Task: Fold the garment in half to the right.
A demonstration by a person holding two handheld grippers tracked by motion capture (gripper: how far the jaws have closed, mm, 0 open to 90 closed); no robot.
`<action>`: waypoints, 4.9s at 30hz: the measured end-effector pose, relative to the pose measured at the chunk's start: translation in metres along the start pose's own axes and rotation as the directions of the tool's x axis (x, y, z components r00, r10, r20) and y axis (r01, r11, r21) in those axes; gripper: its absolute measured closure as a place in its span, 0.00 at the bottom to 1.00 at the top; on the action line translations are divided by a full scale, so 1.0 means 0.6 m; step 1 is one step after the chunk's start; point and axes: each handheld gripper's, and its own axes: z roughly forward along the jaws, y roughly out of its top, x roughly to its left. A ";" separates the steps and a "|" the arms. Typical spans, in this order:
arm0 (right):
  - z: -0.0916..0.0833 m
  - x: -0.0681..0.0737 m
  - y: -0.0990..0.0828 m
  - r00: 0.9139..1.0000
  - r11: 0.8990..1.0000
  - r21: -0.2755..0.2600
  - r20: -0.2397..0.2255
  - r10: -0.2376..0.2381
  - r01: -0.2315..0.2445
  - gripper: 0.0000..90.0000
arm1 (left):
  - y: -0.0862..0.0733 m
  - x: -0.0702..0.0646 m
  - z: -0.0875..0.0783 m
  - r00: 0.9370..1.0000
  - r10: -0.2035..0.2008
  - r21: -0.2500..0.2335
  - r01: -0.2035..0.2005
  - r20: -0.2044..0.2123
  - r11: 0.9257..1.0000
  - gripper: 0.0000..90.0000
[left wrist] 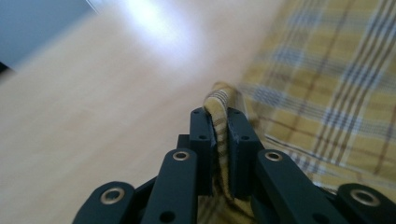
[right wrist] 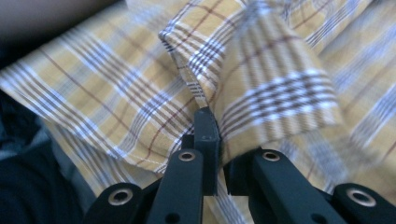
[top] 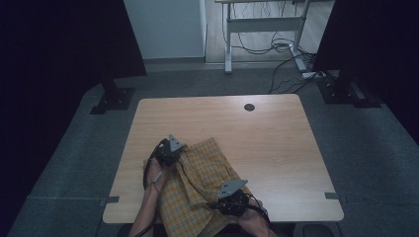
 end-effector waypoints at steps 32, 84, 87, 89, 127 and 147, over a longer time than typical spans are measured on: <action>-0.091 -0.111 -0.093 0.971 0.976 -0.012 0.100 0.218 -0.218 0.94 | 0.132 -0.076 0.122 0.998 -0.004 -0.061 0.008 0.064 0.998 0.91; -0.107 -0.073 -0.124 0.947 0.968 0.033 0.222 0.234 -0.247 0.83 | -0.027 -0.164 -0.017 0.907 -0.130 0.033 0.127 0.400 0.991 0.36; -0.127 -0.067 -0.131 0.948 0.967 0.036 0.212 0.238 -0.251 0.76 | -0.026 -0.166 -0.016 0.905 -0.126 0.030 0.124 0.406 0.992 0.35; -0.144 -0.062 -0.134 0.946 0.968 0.033 0.223 0.236 -0.249 0.72 | -0.027 -0.165 -0.017 0.905 -0.124 0.030 0.122 0.406 0.992 0.35; -0.118 -0.178 -0.063 0.836 0.961 0.042 0.505 0.215 -0.272 0.25 | -0.039 -0.169 -0.018 0.922 -0.155 -0.014 0.171 0.356 0.985 0.19; 0.040 -0.191 0.098 0.962 0.996 0.080 0.273 0.024 -0.048 0.18 | -0.051 -0.161 -0.061 0.907 -0.165 -0.038 0.194 0.388 0.980 0.14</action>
